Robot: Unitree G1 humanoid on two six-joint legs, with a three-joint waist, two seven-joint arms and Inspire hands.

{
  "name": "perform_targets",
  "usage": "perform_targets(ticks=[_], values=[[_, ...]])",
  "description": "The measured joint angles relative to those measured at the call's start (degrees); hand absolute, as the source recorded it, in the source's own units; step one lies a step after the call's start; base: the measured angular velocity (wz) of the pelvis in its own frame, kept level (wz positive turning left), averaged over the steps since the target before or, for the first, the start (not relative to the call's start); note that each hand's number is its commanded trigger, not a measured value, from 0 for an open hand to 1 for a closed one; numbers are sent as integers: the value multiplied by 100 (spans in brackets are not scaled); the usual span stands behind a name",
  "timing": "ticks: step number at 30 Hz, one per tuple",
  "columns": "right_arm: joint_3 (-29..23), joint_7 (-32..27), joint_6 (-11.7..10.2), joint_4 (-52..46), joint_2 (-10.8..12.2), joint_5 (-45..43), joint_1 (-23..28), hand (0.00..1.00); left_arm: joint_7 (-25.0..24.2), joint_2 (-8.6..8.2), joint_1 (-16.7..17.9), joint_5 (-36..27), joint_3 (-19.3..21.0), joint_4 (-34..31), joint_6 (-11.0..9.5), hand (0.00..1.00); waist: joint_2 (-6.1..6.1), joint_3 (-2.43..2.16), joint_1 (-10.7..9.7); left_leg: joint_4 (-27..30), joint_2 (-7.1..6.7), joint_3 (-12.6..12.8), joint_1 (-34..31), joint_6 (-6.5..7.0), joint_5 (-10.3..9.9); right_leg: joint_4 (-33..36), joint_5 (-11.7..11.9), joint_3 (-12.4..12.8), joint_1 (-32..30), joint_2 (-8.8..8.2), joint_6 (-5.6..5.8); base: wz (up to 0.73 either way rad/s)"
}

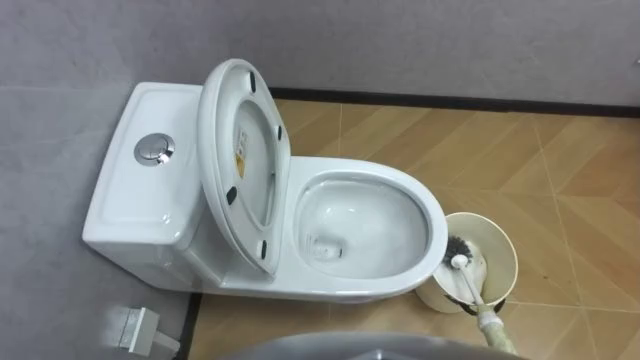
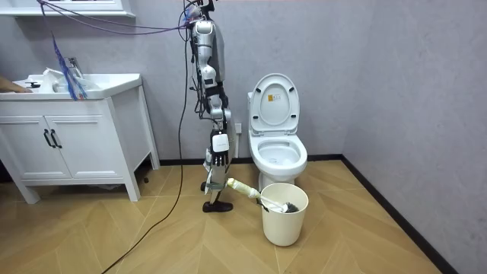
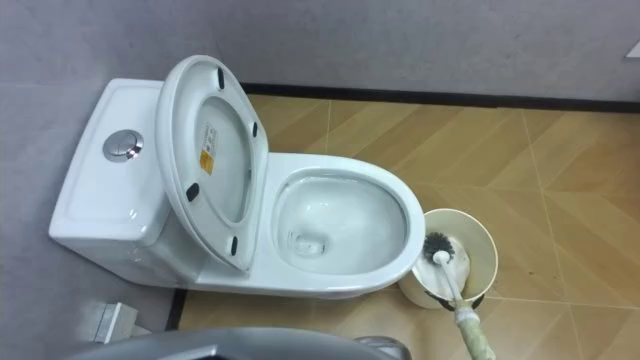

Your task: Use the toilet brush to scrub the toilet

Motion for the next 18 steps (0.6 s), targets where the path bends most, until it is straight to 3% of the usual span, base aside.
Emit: perform_targets(ticks=[12, 18], values=[[55, -161, -43, -10, -13, 6, -32, 0, 31, 0, -2, -3, -7, 63, -12, 0, -33, -1, 113, 14, -11, -52, -30, 0, 0, -82, 20, -17, 37, -3, 4, 2], [-4, -850, -366, -257, -18, 43, -82, 0, 247, 18, -100, -4, -40, 91, -311, 0, -37, 14, 128, 6, -9, 13, -30, 0, 0, -88, 23, 8, 17, -1, 9, -2]])
